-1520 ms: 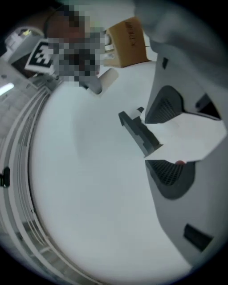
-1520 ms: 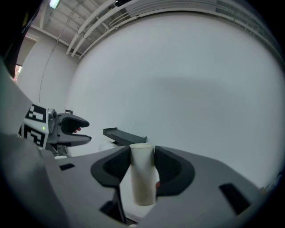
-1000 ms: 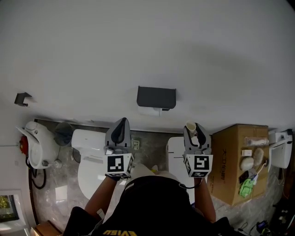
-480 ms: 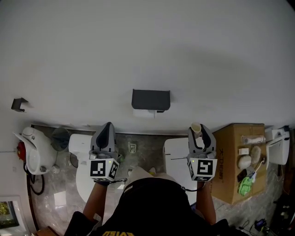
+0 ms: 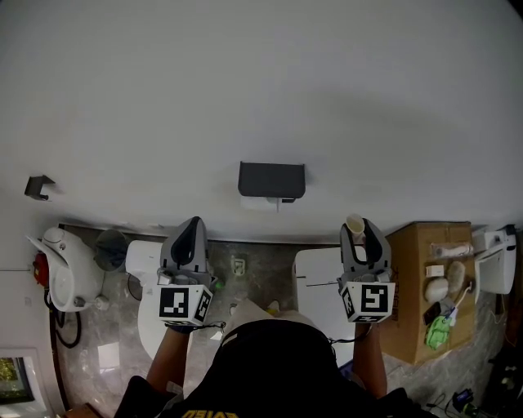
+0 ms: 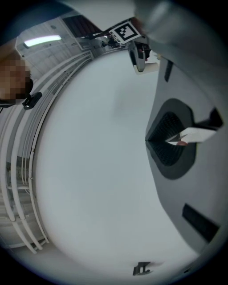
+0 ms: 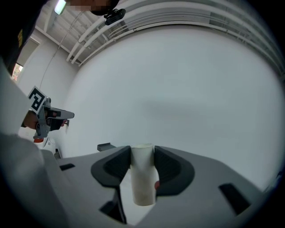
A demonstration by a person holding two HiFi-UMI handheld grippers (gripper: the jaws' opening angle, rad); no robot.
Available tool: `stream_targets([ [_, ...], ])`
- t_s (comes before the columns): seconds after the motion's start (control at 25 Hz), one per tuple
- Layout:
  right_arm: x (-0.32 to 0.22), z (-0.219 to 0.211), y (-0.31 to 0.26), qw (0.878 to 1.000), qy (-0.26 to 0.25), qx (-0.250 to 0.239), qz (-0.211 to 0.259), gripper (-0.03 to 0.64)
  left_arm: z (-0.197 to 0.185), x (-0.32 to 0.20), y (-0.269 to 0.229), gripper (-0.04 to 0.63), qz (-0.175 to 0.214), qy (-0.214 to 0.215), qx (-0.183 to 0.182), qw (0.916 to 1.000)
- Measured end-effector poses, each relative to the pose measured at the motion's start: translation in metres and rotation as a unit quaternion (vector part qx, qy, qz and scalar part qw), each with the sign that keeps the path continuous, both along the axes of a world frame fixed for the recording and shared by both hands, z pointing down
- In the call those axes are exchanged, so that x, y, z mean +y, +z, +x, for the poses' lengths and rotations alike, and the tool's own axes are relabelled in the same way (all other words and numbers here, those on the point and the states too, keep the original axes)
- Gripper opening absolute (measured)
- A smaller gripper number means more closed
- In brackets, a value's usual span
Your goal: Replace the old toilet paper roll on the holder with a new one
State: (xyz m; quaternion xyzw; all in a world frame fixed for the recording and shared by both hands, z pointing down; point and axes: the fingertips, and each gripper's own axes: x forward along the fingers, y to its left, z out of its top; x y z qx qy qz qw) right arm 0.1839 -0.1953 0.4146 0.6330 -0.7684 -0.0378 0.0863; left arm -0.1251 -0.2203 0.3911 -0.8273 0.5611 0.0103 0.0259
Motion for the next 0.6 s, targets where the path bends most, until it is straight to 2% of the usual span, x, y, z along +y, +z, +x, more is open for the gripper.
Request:
stream_targets([
  [0.6, -0.001, -0.009, -0.009, 1.000, -0.013, 0.004, 0.010, 0.163, 0.000, 0.000, 0.002, 0.011, -0.002, 0.012, -0.014, 0.9998],
])
